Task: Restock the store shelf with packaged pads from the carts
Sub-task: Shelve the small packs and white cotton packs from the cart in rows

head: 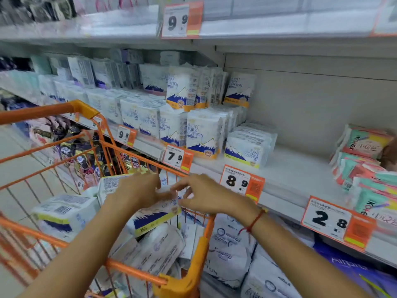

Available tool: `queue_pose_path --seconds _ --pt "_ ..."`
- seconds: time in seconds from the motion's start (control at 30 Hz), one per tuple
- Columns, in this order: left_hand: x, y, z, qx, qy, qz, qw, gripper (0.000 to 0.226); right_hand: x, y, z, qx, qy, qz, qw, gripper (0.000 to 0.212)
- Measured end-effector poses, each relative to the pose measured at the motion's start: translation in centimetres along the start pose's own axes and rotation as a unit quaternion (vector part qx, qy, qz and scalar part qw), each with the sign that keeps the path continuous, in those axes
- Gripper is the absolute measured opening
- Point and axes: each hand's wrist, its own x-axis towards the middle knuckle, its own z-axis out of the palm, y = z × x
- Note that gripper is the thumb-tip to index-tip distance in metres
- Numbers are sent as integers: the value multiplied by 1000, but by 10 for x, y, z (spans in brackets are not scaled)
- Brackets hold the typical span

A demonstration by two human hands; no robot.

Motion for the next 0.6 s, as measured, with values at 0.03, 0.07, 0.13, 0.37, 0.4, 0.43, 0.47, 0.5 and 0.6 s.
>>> queue_pose_path --seconds 0.03,0.07,0.13,0.37,0.4,0.43,0.47,0.5,0.6 --pt "-1 1 2 24 -52 -2 998 76 4 -3 11 -27 -17 7 999 50" --pt "-2 3 3 46 -95 6 994 82 6 -4 21 -60 -32 15 998 60" --pt "0 3 1 27 -126 48 991 80 9 -3 30 -116 -43 31 992 78" --pt "-1 -6 -7 -214 -67 159 961 51 10 4 23 -152 -54 63 985 61" --pt "-4 -6 -12 -284 -44 160 944 42 10 3 23 -152 -55 66 985 62" --pt "-8 -6 -20 -364 -11 149 919 35 9 3 23 -148 -53 67 985 65" --pt "-11 -9 -25 -442 36 121 888 33 9 2 22 -146 -51 64 986 70" --pt "-12 -13 -28 -500 89 80 858 35 8 1 20 -142 -52 59 987 73" --pt "-6 -30 -18 -286 135 -55 947 37 5 0 17 -92 -74 54 992 77"
